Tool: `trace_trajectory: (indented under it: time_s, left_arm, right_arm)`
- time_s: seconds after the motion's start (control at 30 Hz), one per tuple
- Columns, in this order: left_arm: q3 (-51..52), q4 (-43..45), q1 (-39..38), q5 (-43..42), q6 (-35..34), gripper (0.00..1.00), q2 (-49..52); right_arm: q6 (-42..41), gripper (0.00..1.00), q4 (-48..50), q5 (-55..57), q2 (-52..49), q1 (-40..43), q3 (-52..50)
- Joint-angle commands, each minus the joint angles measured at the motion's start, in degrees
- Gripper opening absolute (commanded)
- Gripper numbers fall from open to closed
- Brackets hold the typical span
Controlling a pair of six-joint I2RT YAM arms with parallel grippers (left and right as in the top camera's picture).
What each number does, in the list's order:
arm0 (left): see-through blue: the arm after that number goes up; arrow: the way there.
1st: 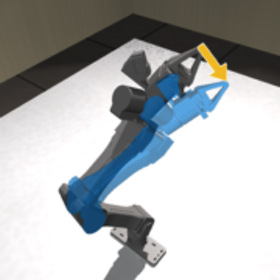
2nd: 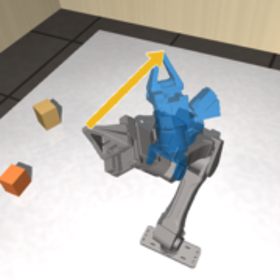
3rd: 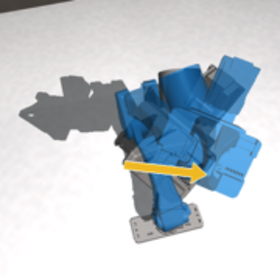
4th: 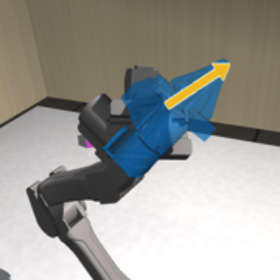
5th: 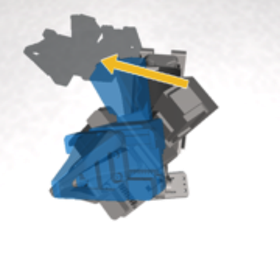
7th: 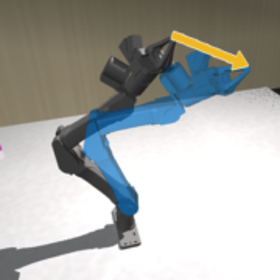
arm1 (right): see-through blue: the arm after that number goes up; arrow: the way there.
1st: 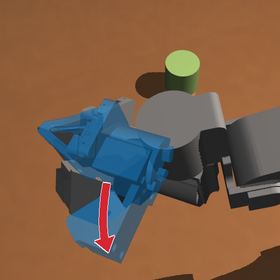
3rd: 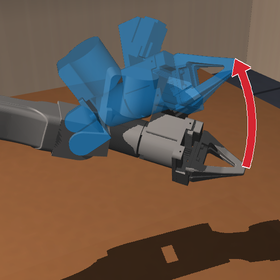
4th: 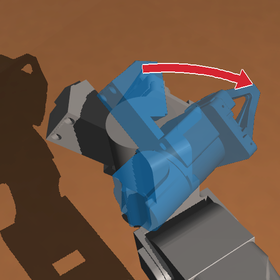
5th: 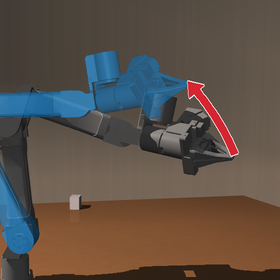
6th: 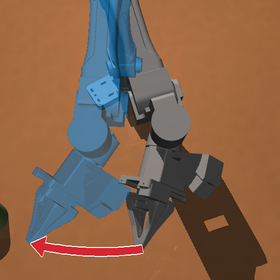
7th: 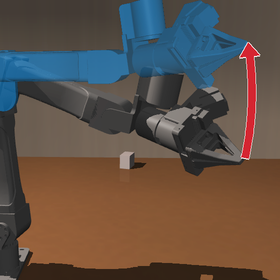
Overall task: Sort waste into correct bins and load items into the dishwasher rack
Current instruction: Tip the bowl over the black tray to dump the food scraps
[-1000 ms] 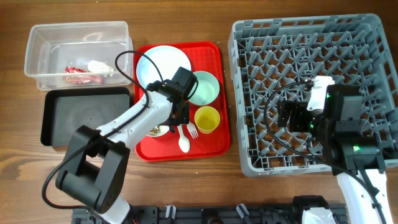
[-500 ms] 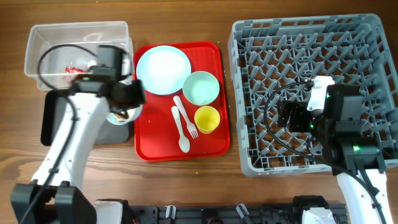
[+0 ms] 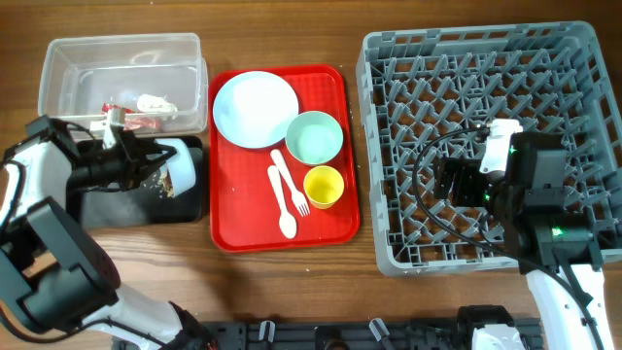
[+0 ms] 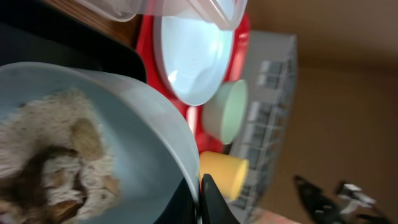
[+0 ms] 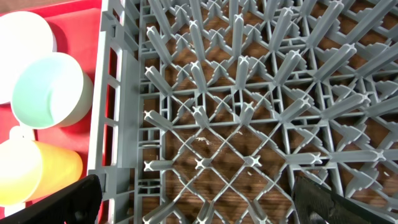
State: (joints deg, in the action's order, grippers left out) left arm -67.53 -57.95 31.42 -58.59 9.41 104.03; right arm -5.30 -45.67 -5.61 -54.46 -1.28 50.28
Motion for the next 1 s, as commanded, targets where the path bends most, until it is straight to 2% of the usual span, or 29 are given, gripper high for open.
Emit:
trace_trajectory:
  time_s: [0.0,0.1,0.3,0.37,0.73,0.8,0.83,0.97]
  left_arm:
    - [-0.94,-2.49,4.11,-15.61,1.77,0.04,3.96]
    - [-0.94,-3.56,6.99,-21.00,1.64,0.04,4.55]
    - [-0.96,-4.70,9.75,-28.30,-7.37,0.04,4.55]
    - [-0.96,-4.61,9.75,-31.78,-7.82,0.04,4.55]
    - [-0.96,-4.72,9.53,-31.78,-7.52,0.04,4.50]
    - [-0.96,-6.45,8.17,-30.82,-3.26,0.04,3.74]
    - [-0.96,-7.67,6.25,-28.00,-1.03,0.04,2.43]
    - [-0.96,-6.86,-3.93,-17.07,-0.66,0.04,-3.41]
  right_arm:
    - [-0.87,1.00,0.11,-0.94,-0.20,0.17,1.25]
    - [-0.87,1.00,0.11,-0.94,-0.20,0.17,1.25]
    - [-0.87,1.00,0.11,-0.96,-0.20,0.17,1.25]
    - [-0.87,1.00,0.11,-0.94,-0.20,0.17,1.25]
    - [-0.85,1.00,0.13,-0.94,-0.20,0.17,1.25]
    - [-0.87,1.00,0.15,-0.94,-0.20,0.17,1.25]
    - [-0.87,1.00,0.20,-0.94,-0.20,0.17,1.25]
    - [-0.87,1.00,0.20,-0.94,-0.20,0.17,1.25]
